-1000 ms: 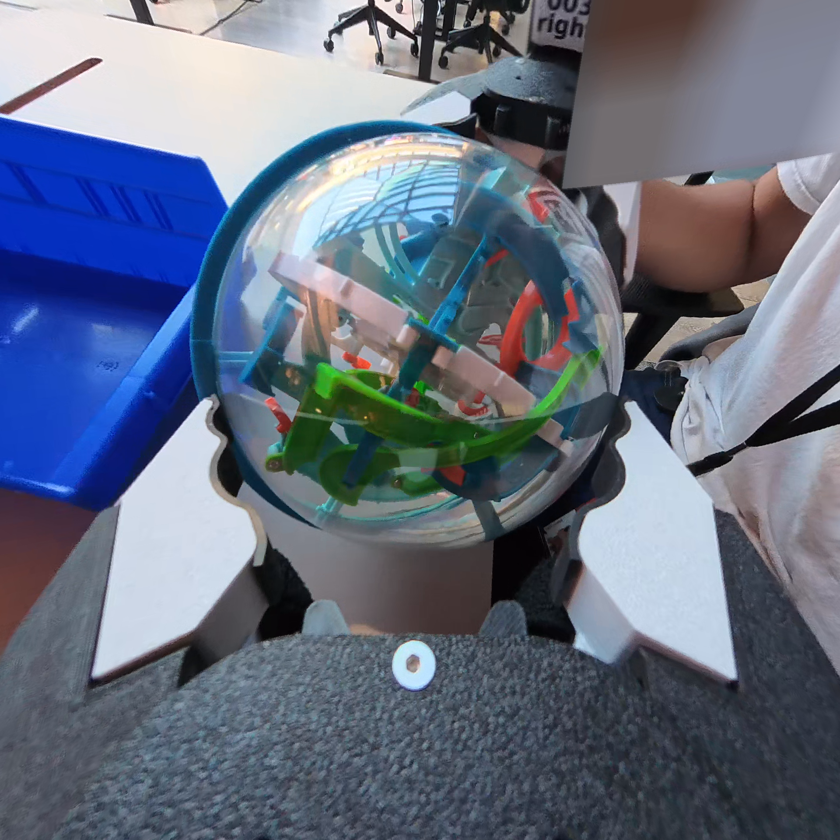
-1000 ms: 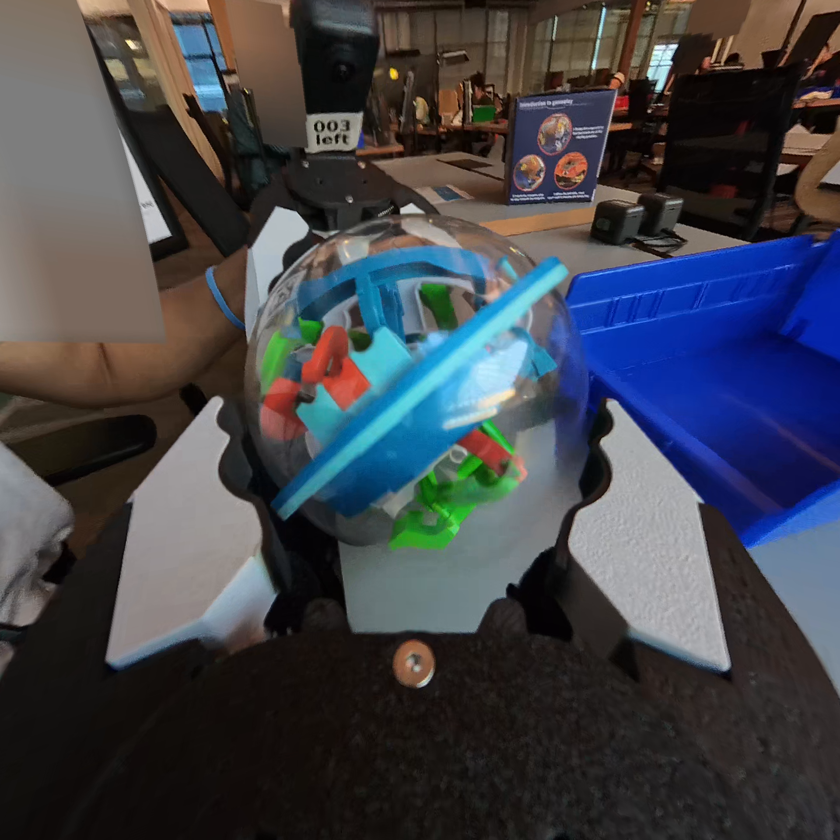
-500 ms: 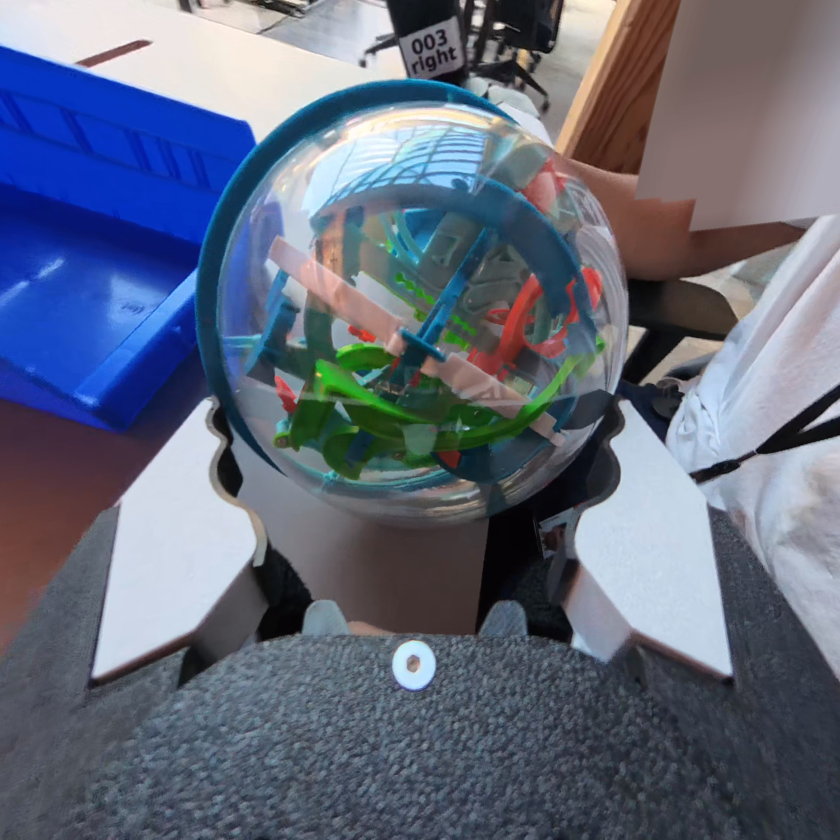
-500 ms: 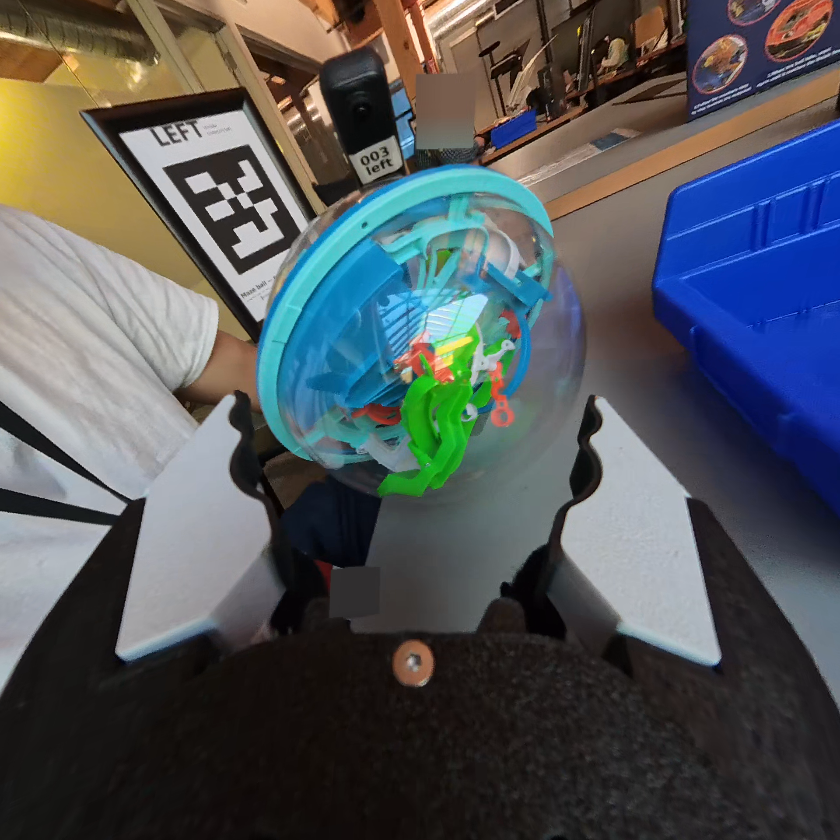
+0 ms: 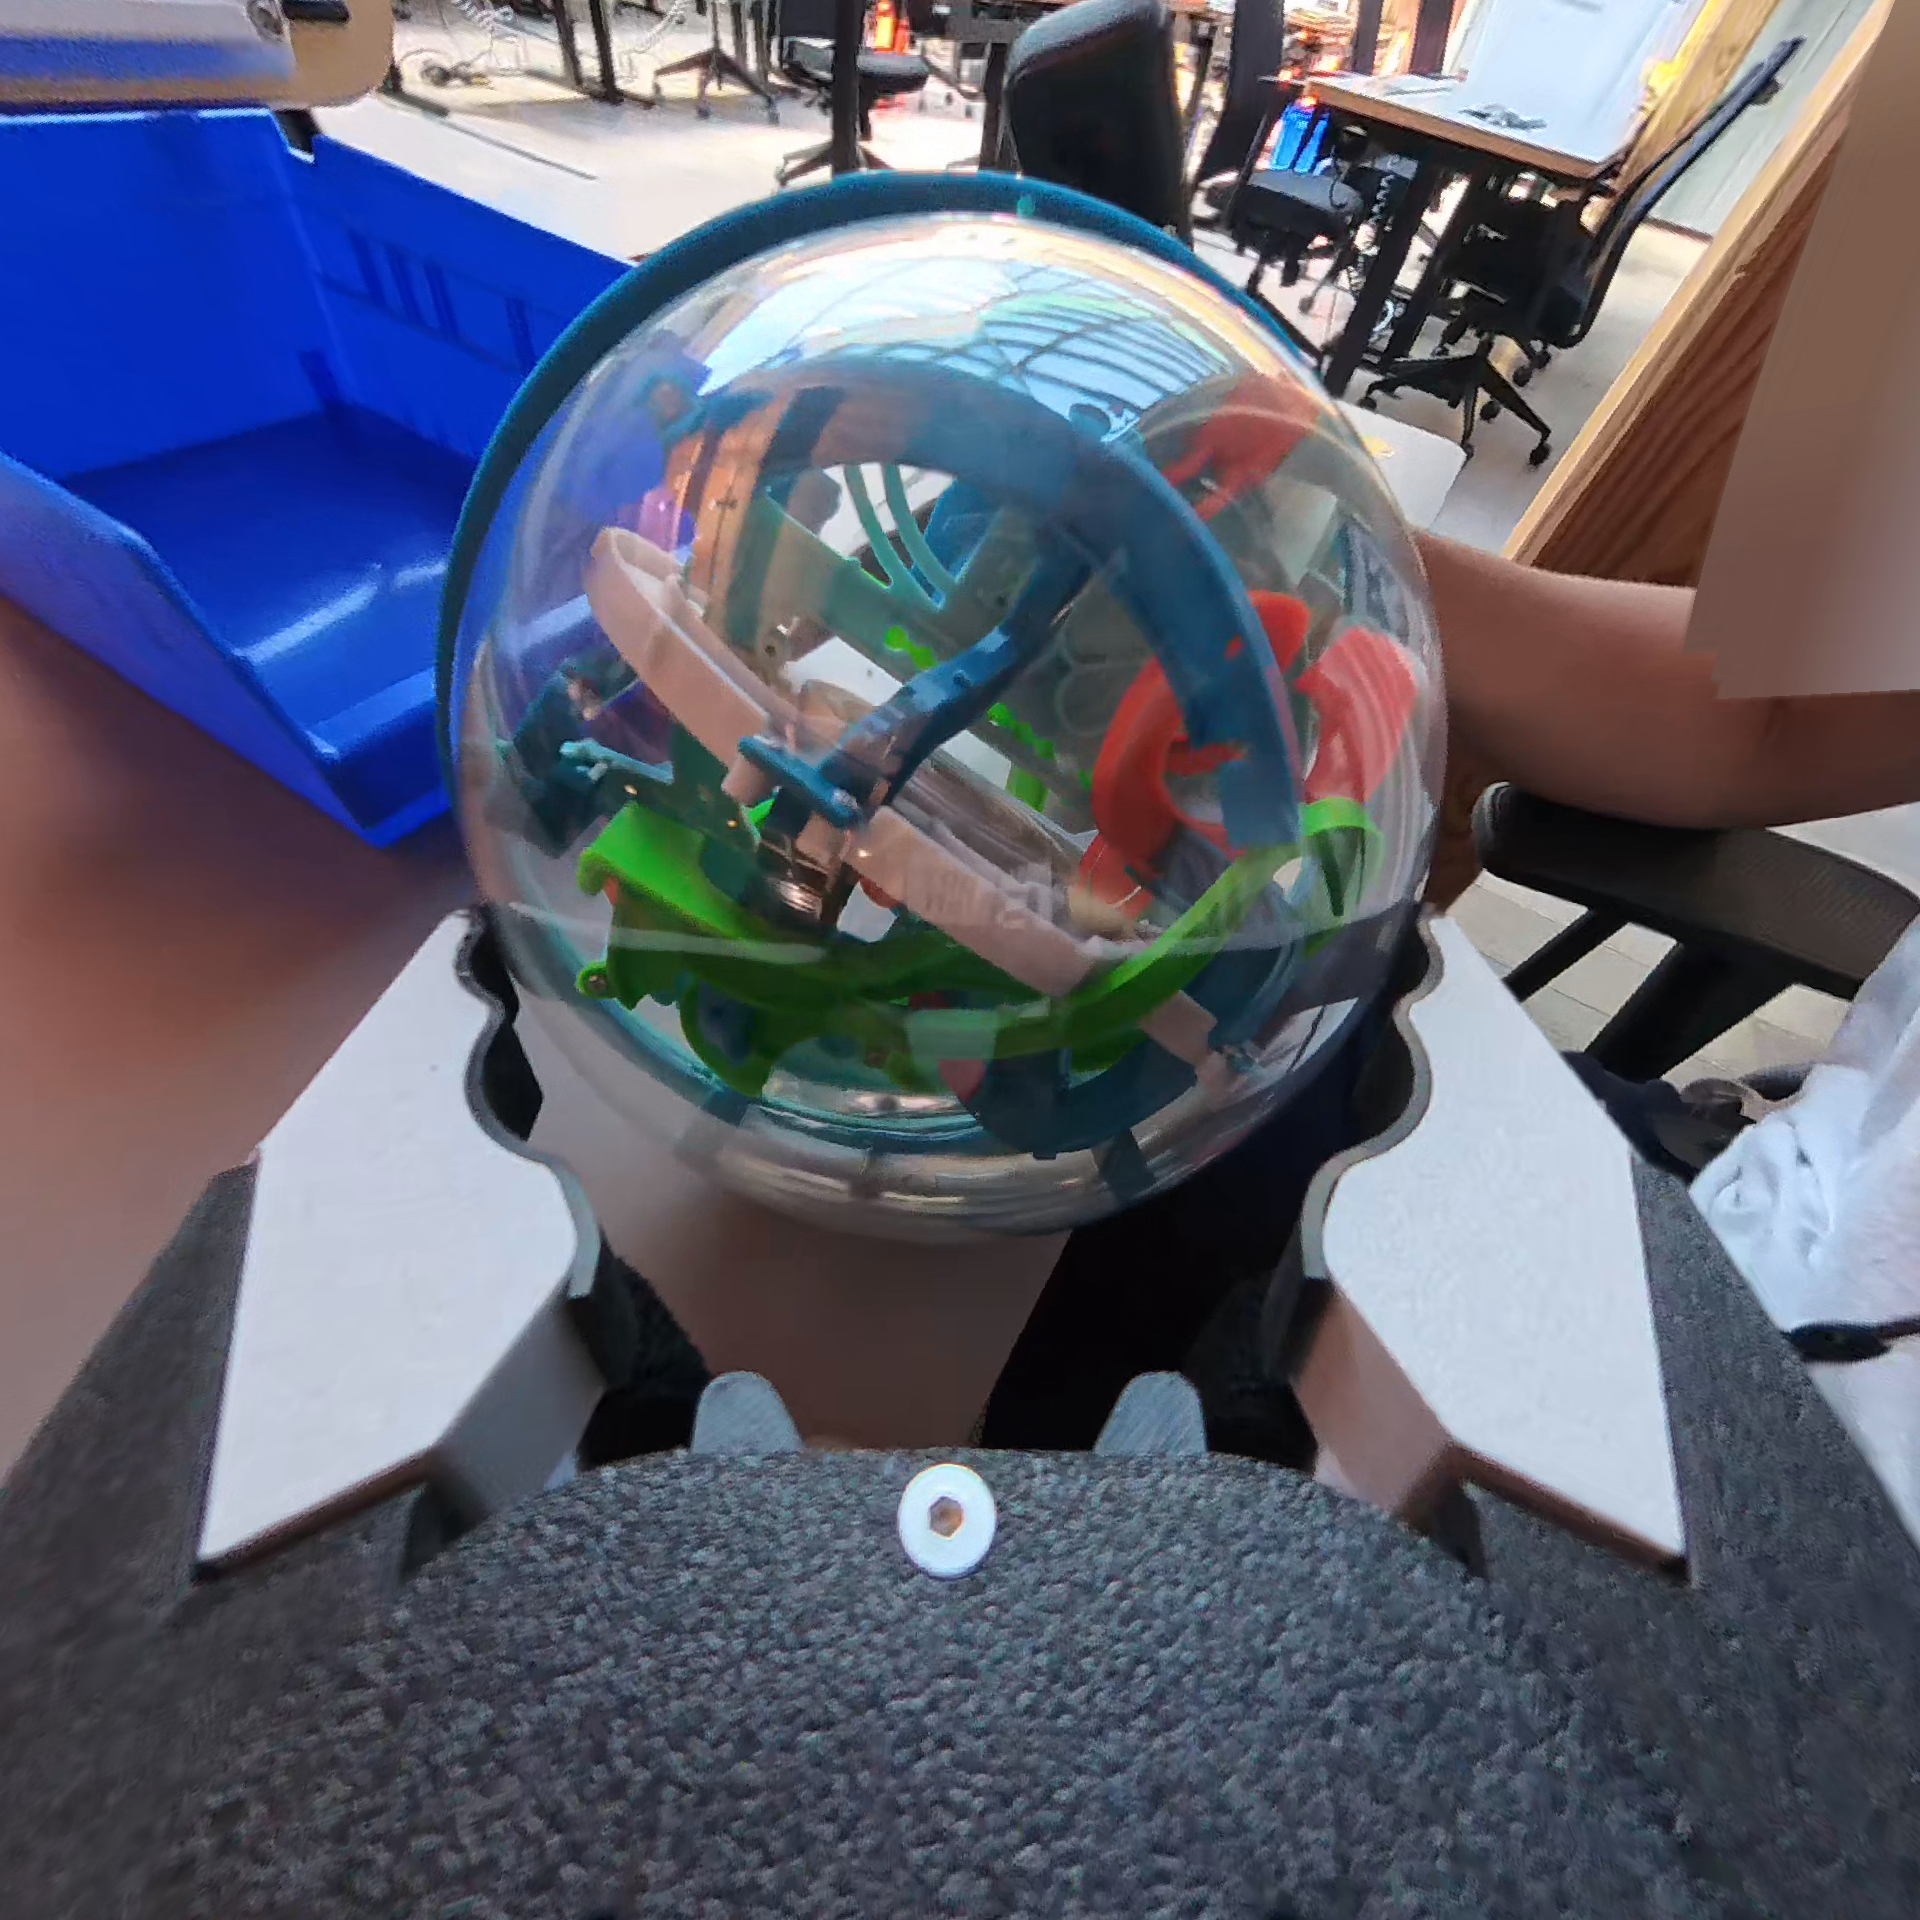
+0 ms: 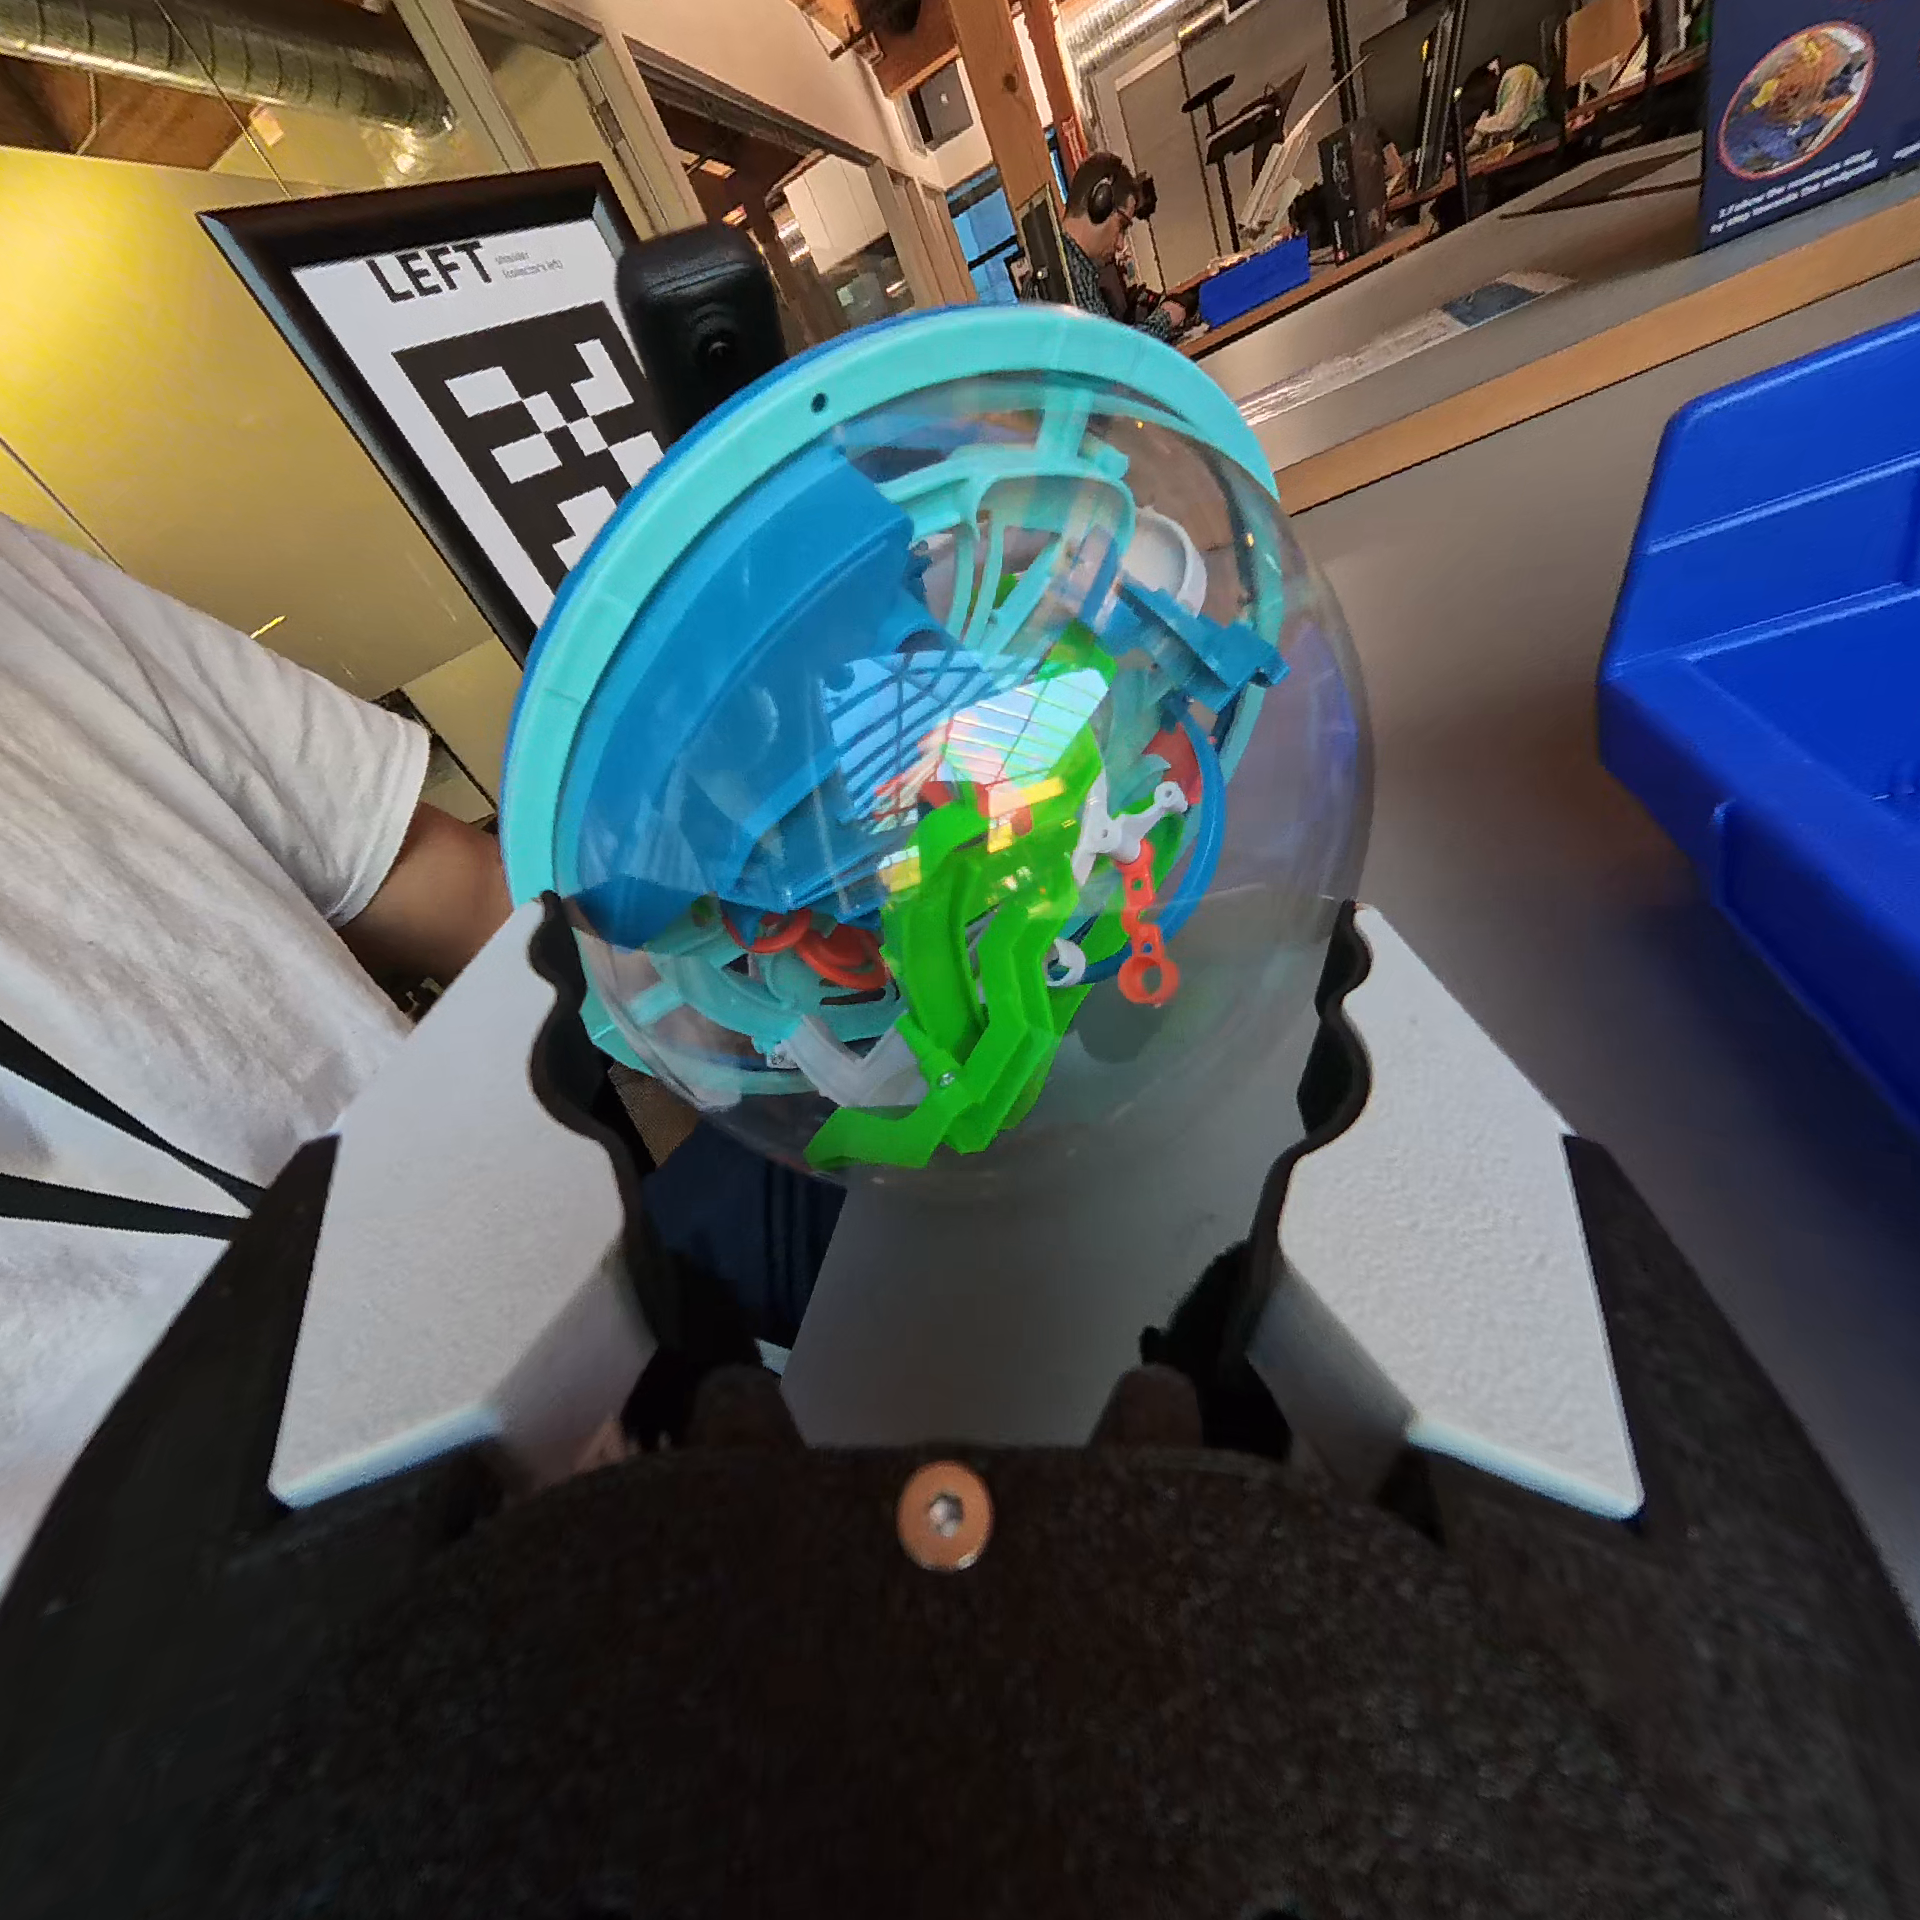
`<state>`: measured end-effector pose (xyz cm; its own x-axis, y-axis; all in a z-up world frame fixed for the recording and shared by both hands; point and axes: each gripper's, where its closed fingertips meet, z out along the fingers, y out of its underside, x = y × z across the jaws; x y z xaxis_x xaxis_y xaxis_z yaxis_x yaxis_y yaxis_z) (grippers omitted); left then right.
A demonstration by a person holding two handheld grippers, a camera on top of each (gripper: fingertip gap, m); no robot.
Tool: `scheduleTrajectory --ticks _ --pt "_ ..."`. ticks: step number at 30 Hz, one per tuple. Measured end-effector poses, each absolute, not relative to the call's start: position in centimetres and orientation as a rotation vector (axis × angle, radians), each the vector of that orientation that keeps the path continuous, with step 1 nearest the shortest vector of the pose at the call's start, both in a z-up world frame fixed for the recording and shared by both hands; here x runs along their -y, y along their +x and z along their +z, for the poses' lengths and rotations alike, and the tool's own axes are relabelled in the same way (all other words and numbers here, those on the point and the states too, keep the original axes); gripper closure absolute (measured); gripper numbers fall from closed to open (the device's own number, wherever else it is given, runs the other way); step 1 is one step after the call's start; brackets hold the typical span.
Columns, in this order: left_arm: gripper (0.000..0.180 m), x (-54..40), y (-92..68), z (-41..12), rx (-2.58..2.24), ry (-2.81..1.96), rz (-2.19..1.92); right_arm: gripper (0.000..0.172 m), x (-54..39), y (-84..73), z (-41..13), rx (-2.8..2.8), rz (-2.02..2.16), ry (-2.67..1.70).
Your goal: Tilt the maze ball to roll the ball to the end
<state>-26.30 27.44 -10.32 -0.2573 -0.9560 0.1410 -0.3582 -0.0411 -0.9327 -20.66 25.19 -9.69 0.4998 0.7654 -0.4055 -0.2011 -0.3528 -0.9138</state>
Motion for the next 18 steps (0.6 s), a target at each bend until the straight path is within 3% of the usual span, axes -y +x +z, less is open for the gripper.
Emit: scheduleTrajectory --ticks 3,8,18 --pt "0.023 -27.4 -26.7 -10.3 -1.679 -1.357 -1.335 0.044 -24.7 -20.1 -9.2 0.491 1.136 -1.602" --pt "0.024 -27.6 -26.4 -10.1 -1.65 -1.321 -1.443 0.022 -25.9 -20.5 -10.1 0.434 1.189 -1.669" --pt "0.027 -27.2 -27.2 -11.1 -1.72 -1.395 -1.446 0.021 -25.7 -22.2 -8.1 0.429 1.091 -1.728"
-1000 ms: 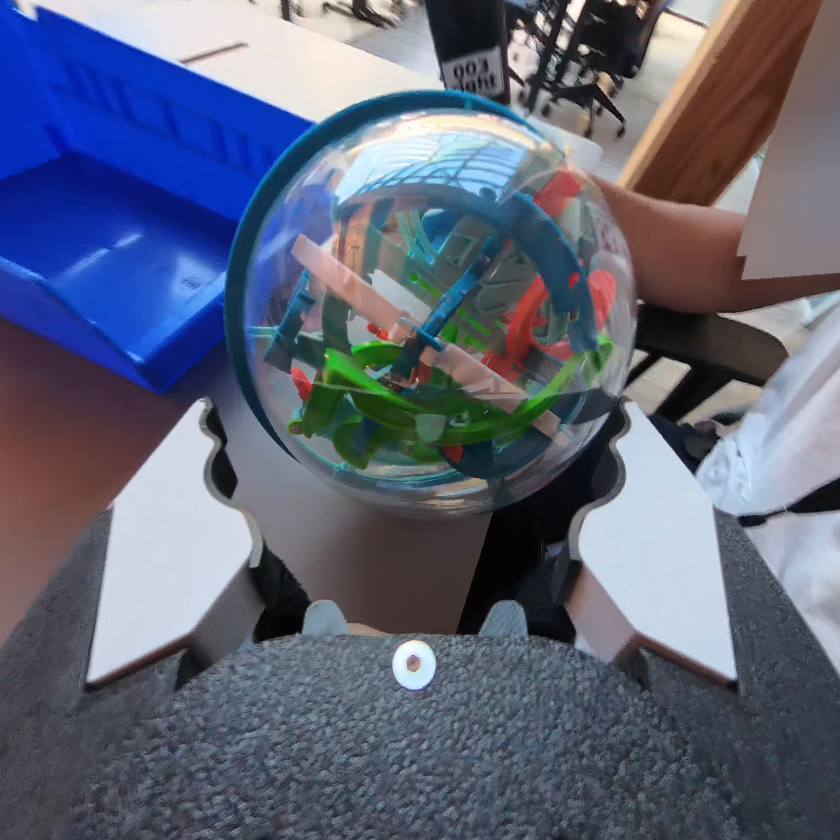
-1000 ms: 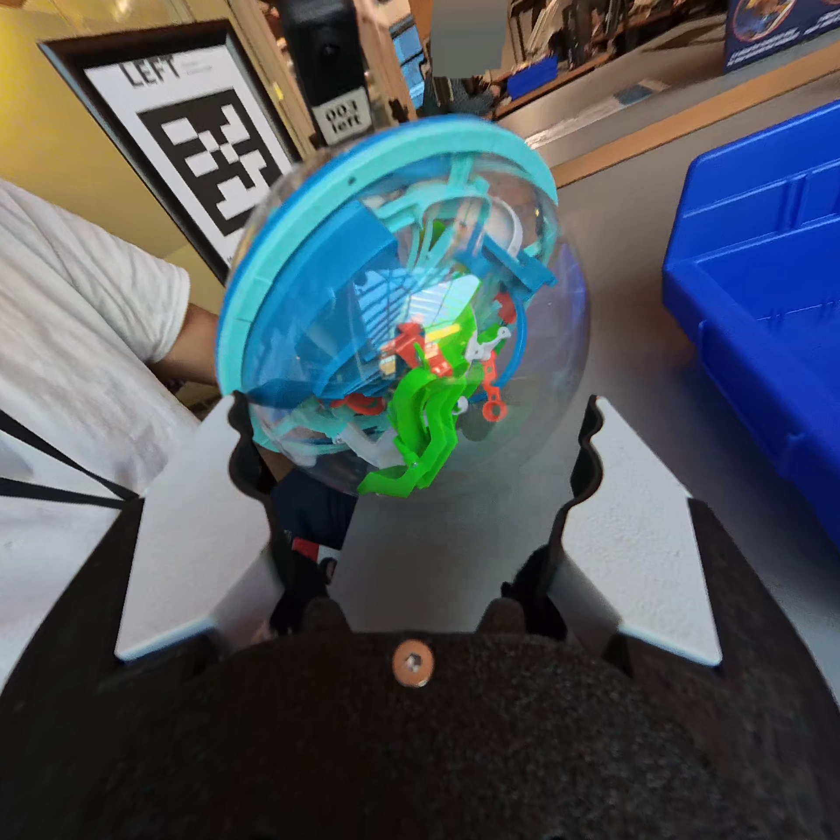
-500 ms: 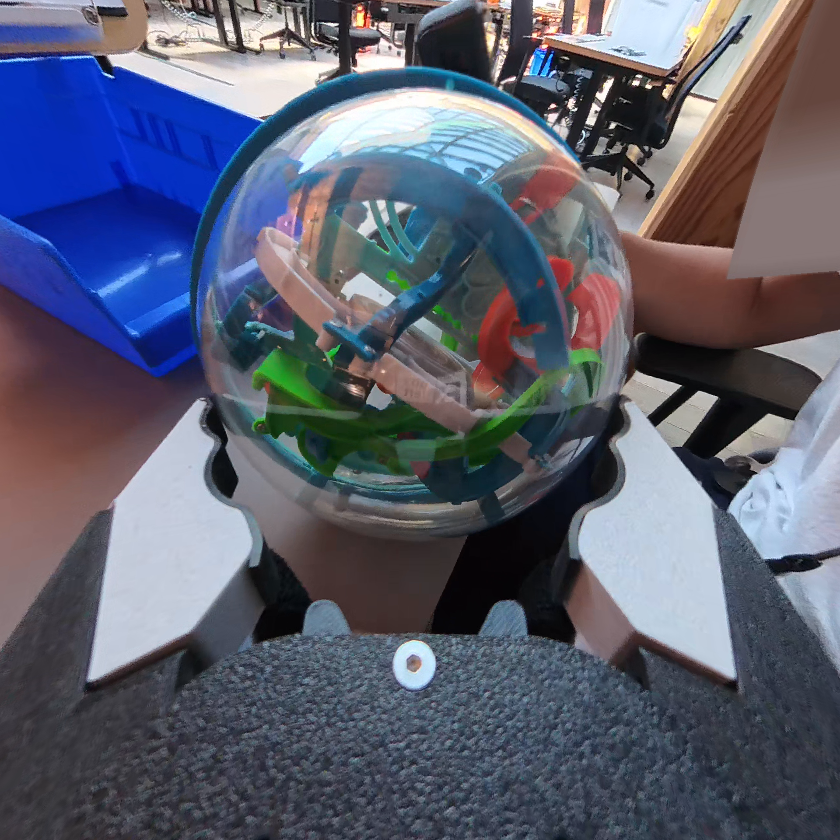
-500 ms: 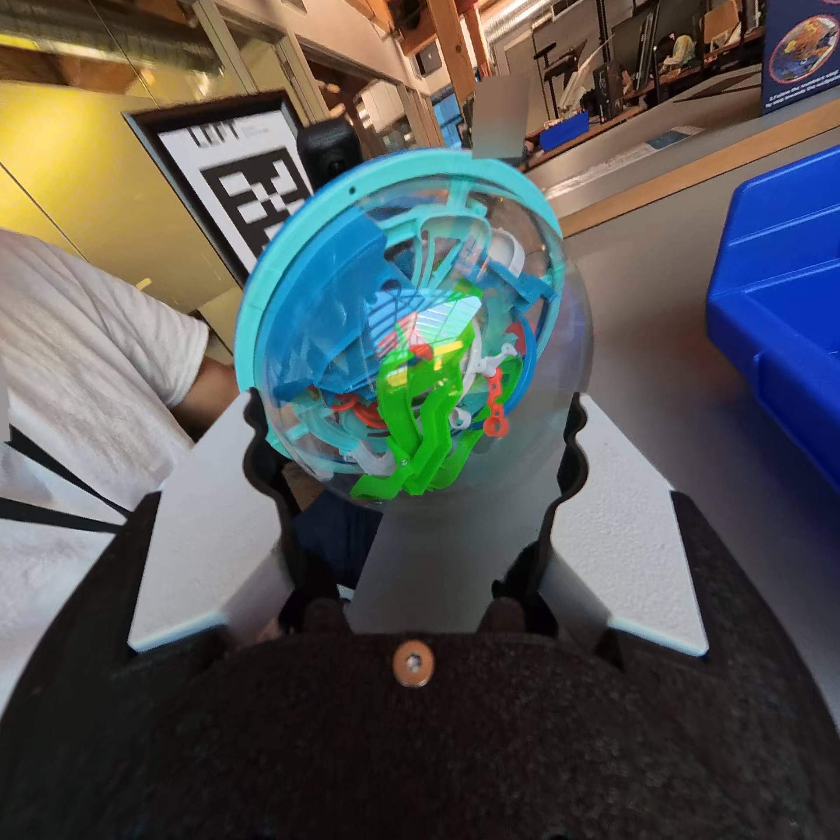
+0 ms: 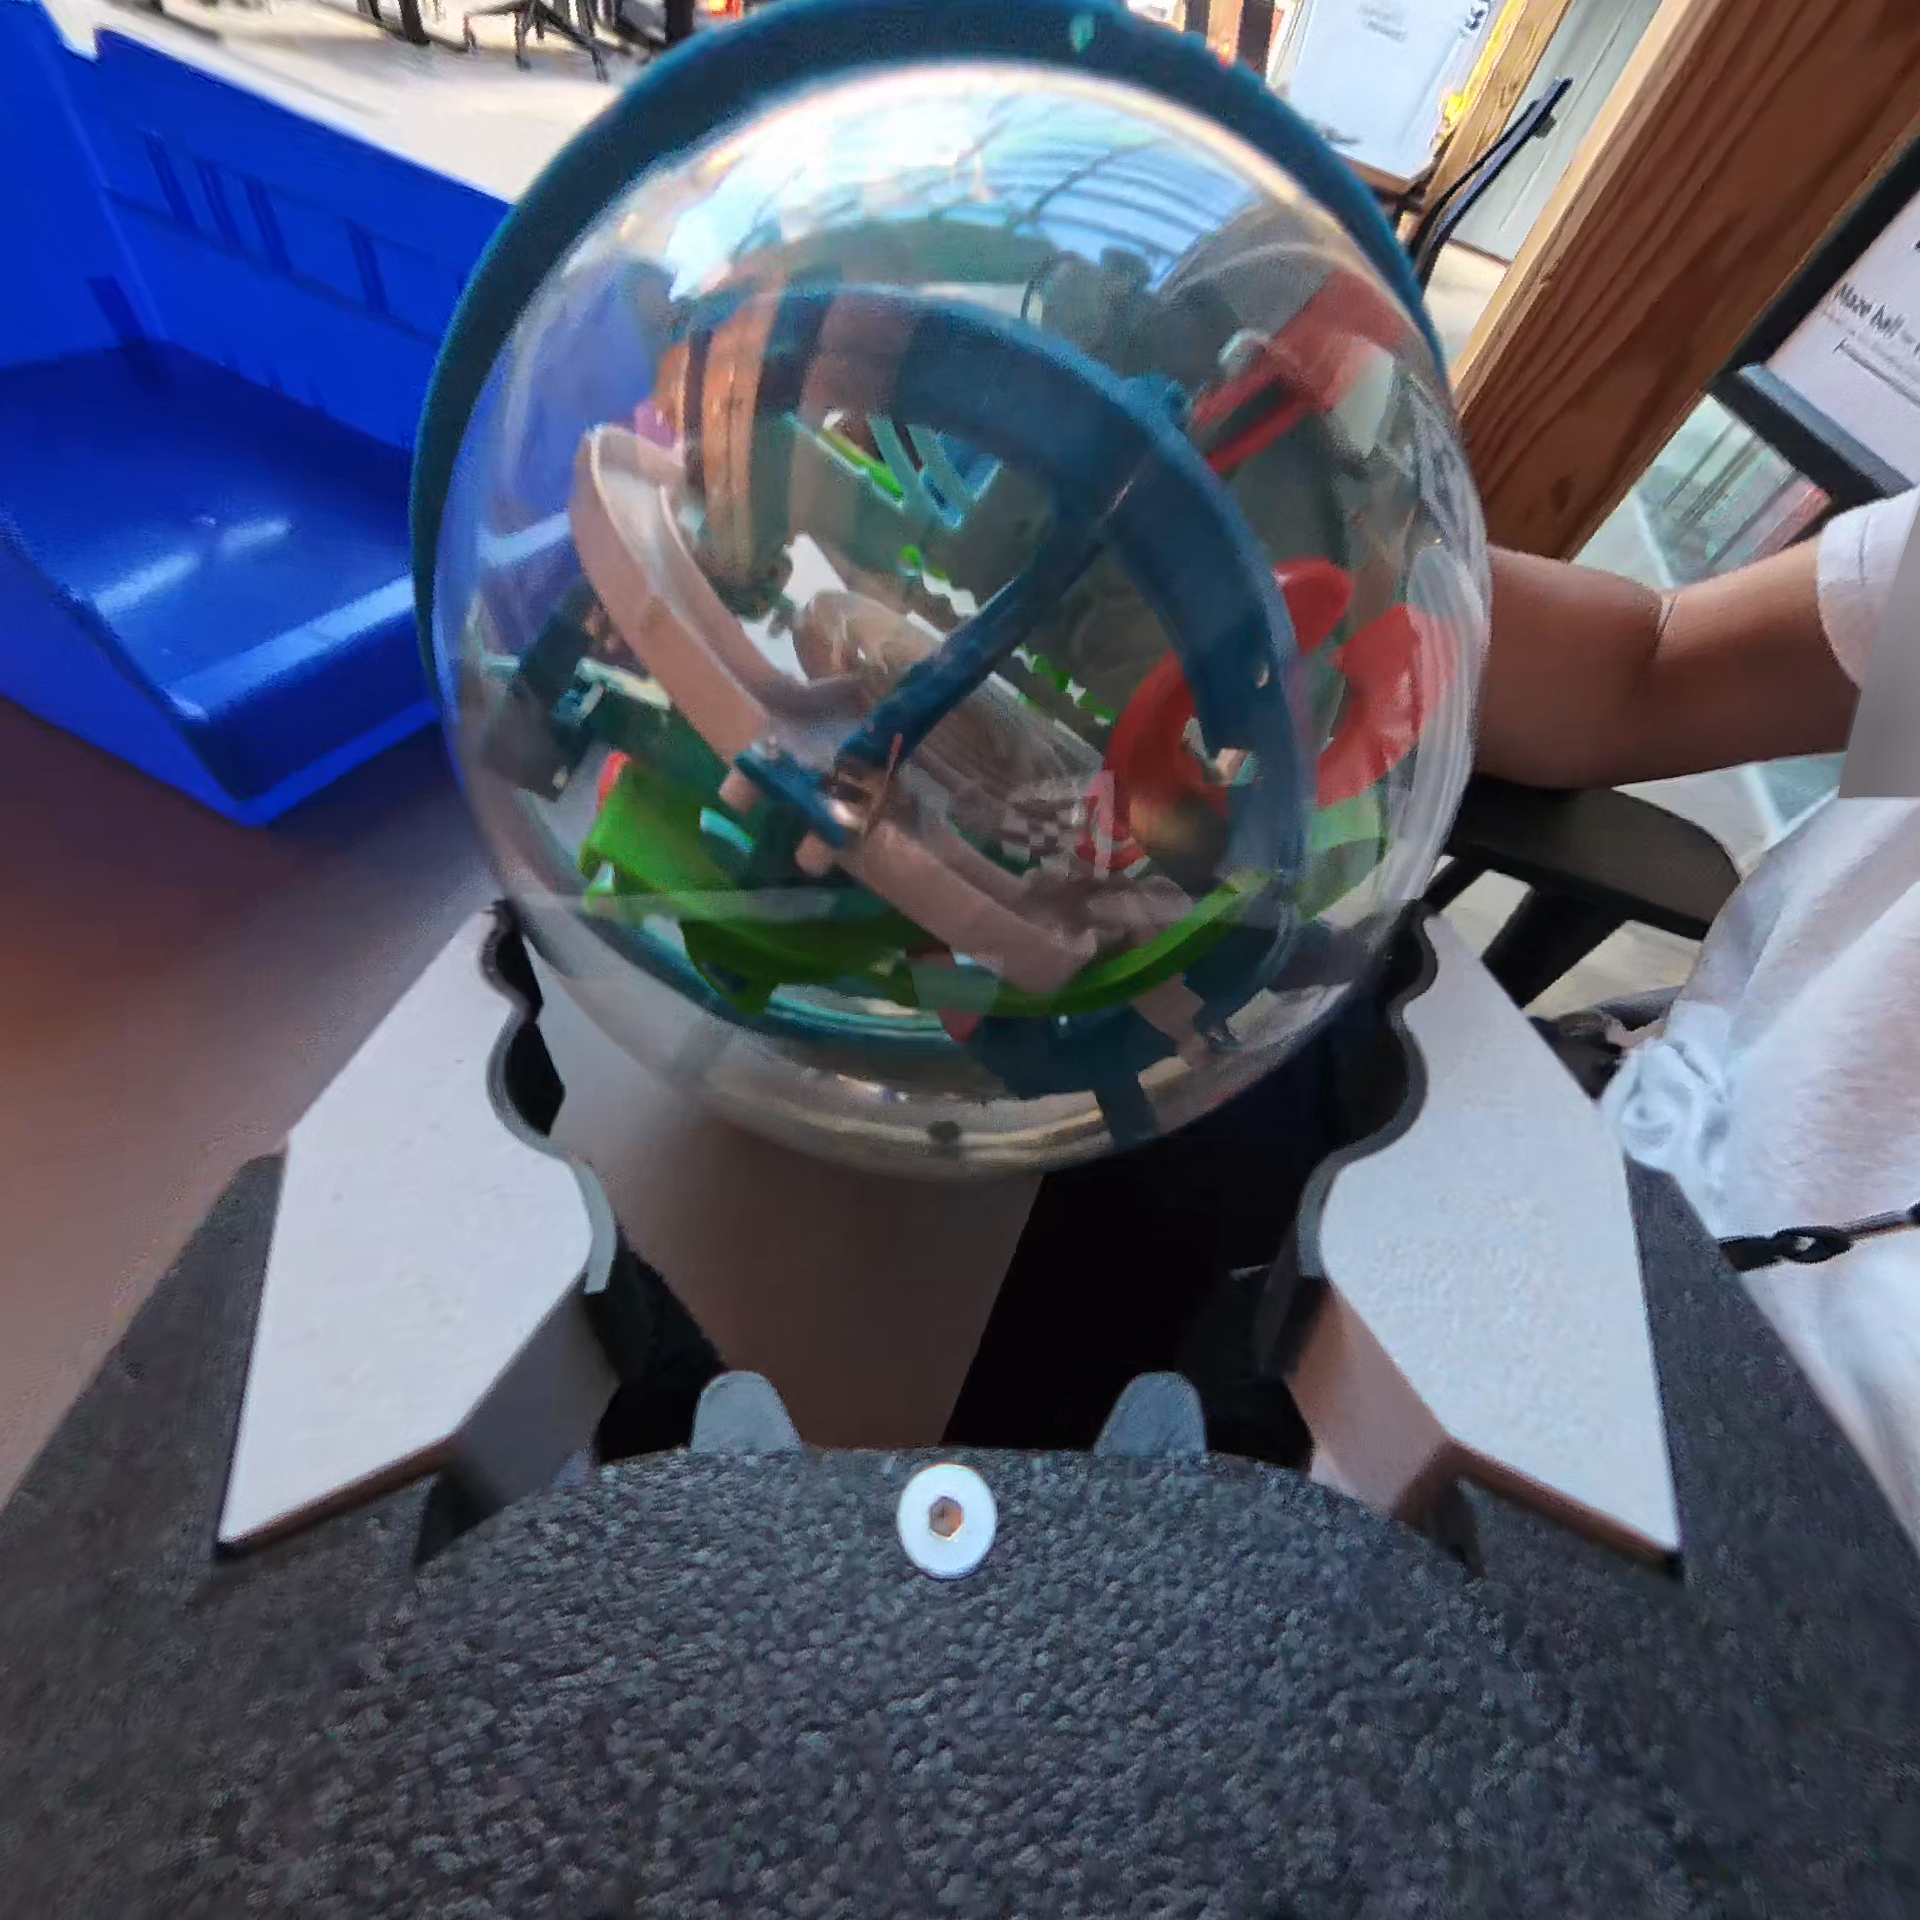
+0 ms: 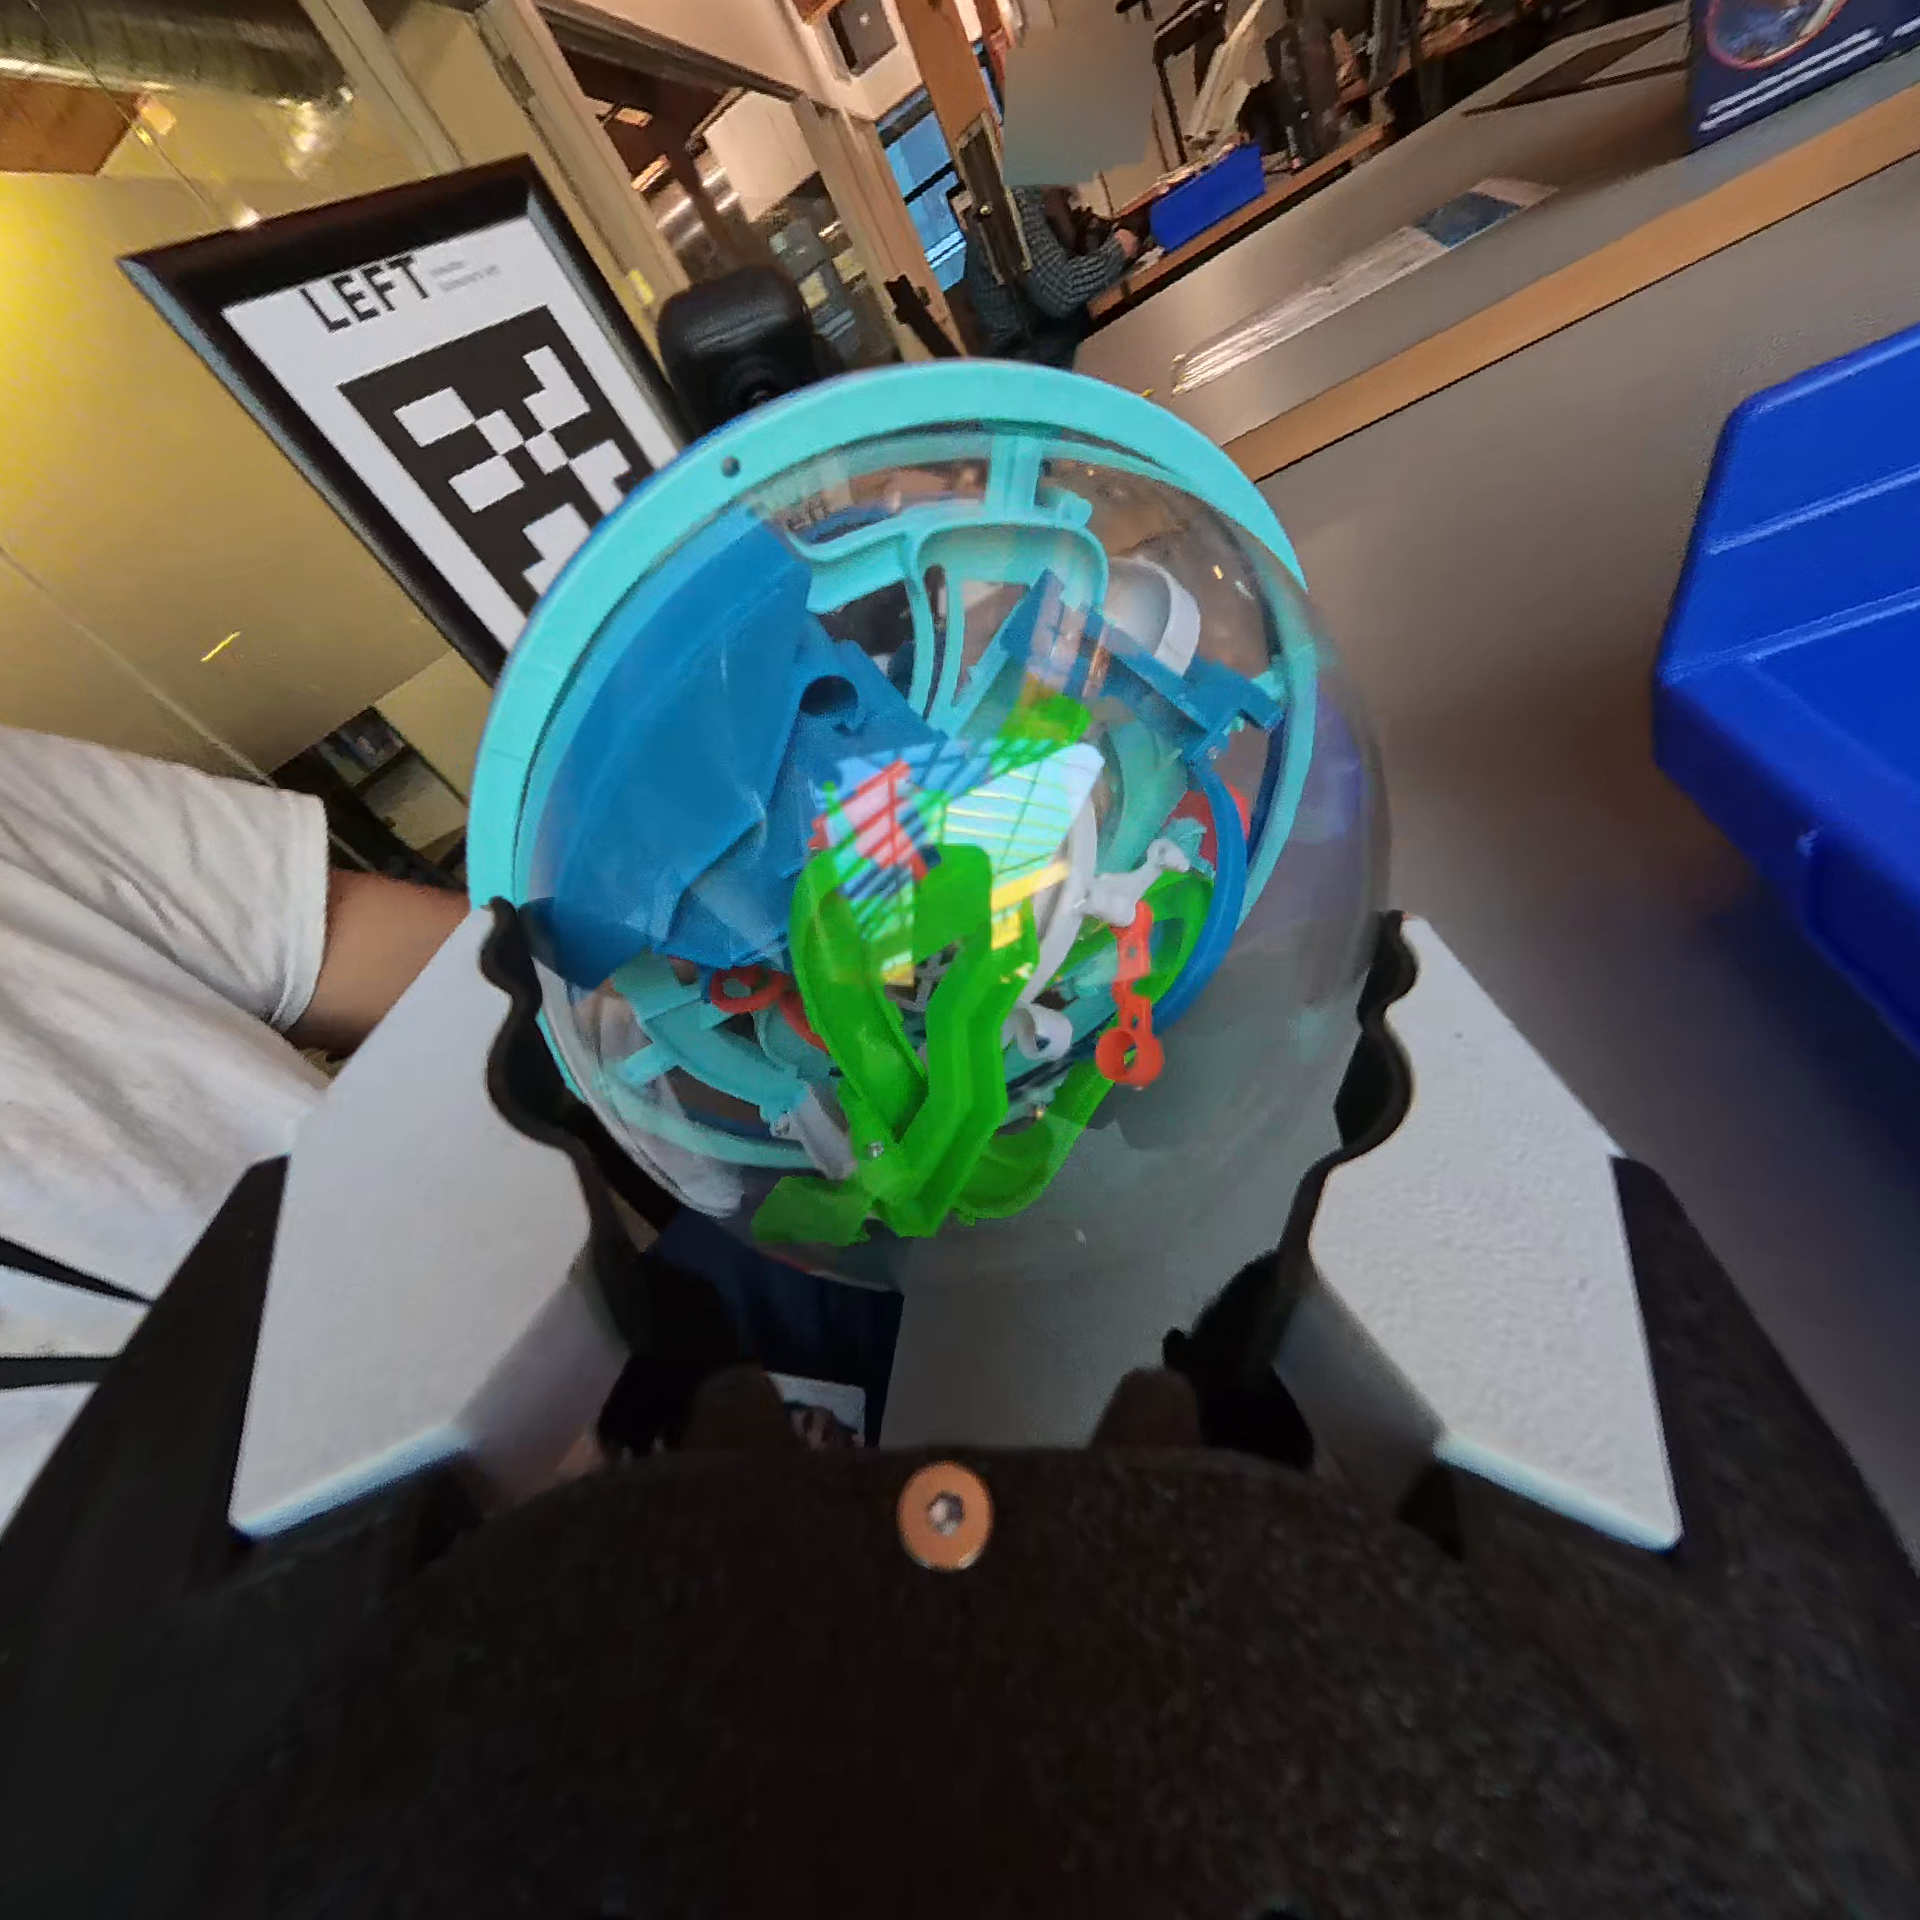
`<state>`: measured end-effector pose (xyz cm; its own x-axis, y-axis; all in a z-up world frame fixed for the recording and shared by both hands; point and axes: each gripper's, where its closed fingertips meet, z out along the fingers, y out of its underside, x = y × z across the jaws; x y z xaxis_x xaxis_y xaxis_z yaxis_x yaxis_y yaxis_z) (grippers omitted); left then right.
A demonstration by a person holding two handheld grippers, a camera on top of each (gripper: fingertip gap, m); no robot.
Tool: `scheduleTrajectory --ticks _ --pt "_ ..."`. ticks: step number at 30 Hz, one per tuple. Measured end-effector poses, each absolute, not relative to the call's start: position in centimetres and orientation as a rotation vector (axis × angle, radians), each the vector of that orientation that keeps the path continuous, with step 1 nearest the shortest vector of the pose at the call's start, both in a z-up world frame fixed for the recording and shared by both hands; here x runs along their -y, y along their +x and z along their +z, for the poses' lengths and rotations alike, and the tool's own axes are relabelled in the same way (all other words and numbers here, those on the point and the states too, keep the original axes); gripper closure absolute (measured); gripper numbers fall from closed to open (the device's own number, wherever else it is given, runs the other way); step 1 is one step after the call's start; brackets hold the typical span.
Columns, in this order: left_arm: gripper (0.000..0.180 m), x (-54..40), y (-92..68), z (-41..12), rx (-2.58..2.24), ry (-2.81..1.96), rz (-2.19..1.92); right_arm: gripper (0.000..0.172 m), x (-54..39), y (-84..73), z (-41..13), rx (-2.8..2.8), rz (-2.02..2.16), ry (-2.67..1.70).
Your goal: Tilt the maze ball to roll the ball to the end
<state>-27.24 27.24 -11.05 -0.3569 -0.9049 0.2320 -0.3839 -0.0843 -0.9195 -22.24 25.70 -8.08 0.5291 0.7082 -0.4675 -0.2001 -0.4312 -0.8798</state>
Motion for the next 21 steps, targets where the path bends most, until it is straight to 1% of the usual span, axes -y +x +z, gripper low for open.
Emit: scheduleTrajectory --ticks 3,5,6,8,9,11,12,14,15,17,19,21 --pt "0.033 -29.1 -27.3 -11.3 -1.543 -1.568 -1.504 0.021 -25.9 -20.9 -8.7 0.315 1.05 -1.774" --pt "0.053 -29.8 -27.8 -11.1 -1.437 -1.587 -1.506 0.021 -25.4 -20.3 -10.4 0.278 0.999 -1.853" --pt "0.051 -29.6 -28.0 -11.0 -1.413 -1.578 -1.492 0.022 -25.3 -20.1 -10.9 0.258 0.969 -1.867" --pt "0.036 -28.1 -28.1 -11.5 -1.433 -1.574 -1.488 0.023 -24.9 -20.2 -11.9 0.222 0.916 -1.909" --pt "0.032 -27.5 -28.0 -11.9 -1.456 -1.586 -1.475 0.024 -24.6 -20.6 -12.5 0.225 0.902 -1.936" --pt "0.027 -26.9 -27.4 -12.5 -1.478 -1.599 -1.471 0.03 -23.1 -22.4 -13.6 0.338 0.919 -1.983" --pt "0.021 -26.8 -27.3 -12.5 -1.48 -1.601 -1.485 0.032 -22.2 -23.5 -13.9 0.406 0.949 -1.986" --pt "0.023 -27.1 -27.5 -12.3 -1.458 -1.612 -1.521 0.035 -21.5 -23.5 -13.8 0.449 0.954 -1.998" --pt "0.027 -27.2 -27.8 -12.2 -1.456 -1.603 -1.537 0.033 -21.1 -23.1 -13.1 0.453 0.992 -1.976" --pt "0.029 -27.3 -28.3 -12.3 -1.464 -1.602 -1.523 0.029 -21.4 -20.9 -10.6 0.349 1.066 -1.877" --pt "0.025 -27.2 -28.5 -12.2 -1.45 -1.616 -1.568 0.028 -22.5 -18.1 -7.6 0.194 1.133 -1.755" --pt "0.021 -27.3 -28.2 -11.9 -1.405 -1.642 -1.63 0.022 -24.3 -16.4 -6.0 0.087 1.117 -1.687"
